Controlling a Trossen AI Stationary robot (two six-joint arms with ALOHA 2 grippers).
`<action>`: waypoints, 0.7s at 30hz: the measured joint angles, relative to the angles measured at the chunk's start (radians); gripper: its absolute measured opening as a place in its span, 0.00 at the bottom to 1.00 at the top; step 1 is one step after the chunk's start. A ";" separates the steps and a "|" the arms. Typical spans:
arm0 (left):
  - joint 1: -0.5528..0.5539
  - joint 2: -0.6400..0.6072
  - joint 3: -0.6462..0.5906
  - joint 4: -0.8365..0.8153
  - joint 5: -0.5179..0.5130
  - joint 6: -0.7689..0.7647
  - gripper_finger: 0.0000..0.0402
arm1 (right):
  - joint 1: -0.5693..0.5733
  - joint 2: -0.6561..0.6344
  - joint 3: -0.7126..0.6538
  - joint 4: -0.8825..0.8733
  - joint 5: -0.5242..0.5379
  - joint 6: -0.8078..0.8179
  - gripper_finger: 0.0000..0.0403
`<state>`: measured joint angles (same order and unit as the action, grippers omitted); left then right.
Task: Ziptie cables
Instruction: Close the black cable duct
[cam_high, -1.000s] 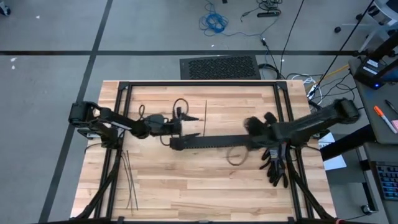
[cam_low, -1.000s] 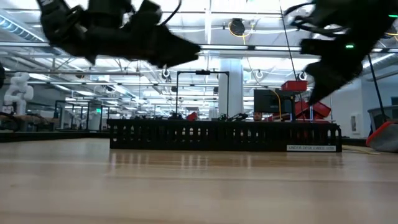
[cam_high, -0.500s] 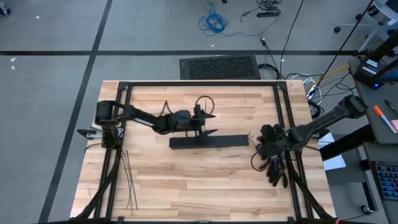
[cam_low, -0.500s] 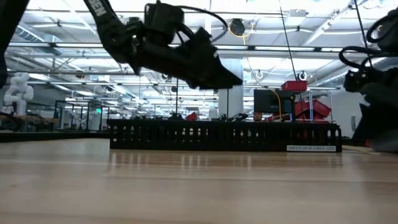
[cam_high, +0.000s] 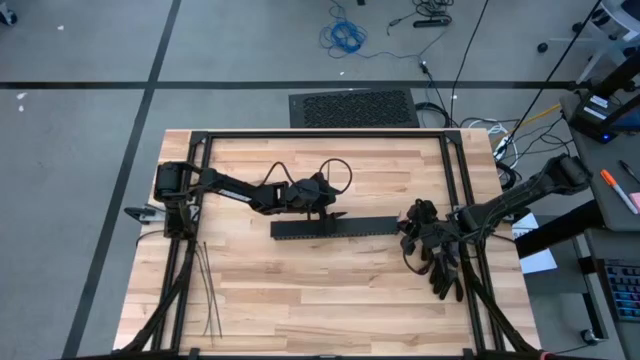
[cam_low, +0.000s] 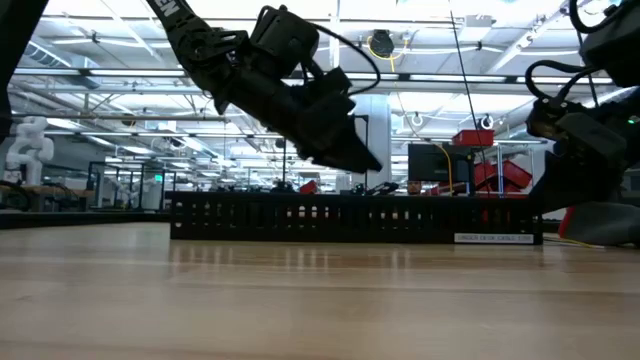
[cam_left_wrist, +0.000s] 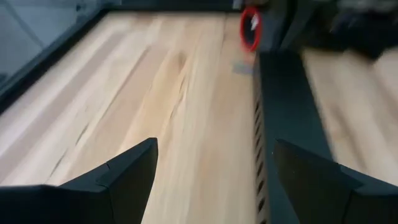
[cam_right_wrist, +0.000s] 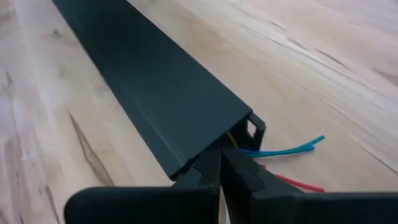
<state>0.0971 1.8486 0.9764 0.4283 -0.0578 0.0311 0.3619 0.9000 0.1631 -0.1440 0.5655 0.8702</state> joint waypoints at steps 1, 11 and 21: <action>0.000 -0.005 -0.001 -0.029 -0.014 0.000 0.78 | -0.009 0.020 0.000 0.032 -0.010 -0.017 0.00; -0.008 -0.041 -0.003 -0.153 -0.023 0.009 0.78 | -0.116 0.299 0.127 0.292 -0.099 -0.240 0.00; -0.033 -0.112 -0.002 -0.183 -0.009 0.036 0.78 | -0.145 0.441 0.358 -0.002 -0.055 -0.315 0.00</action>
<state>0.0644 1.7367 0.9741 0.2453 -0.0672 0.0669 0.2166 1.3411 0.5210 -0.1461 0.5101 0.5557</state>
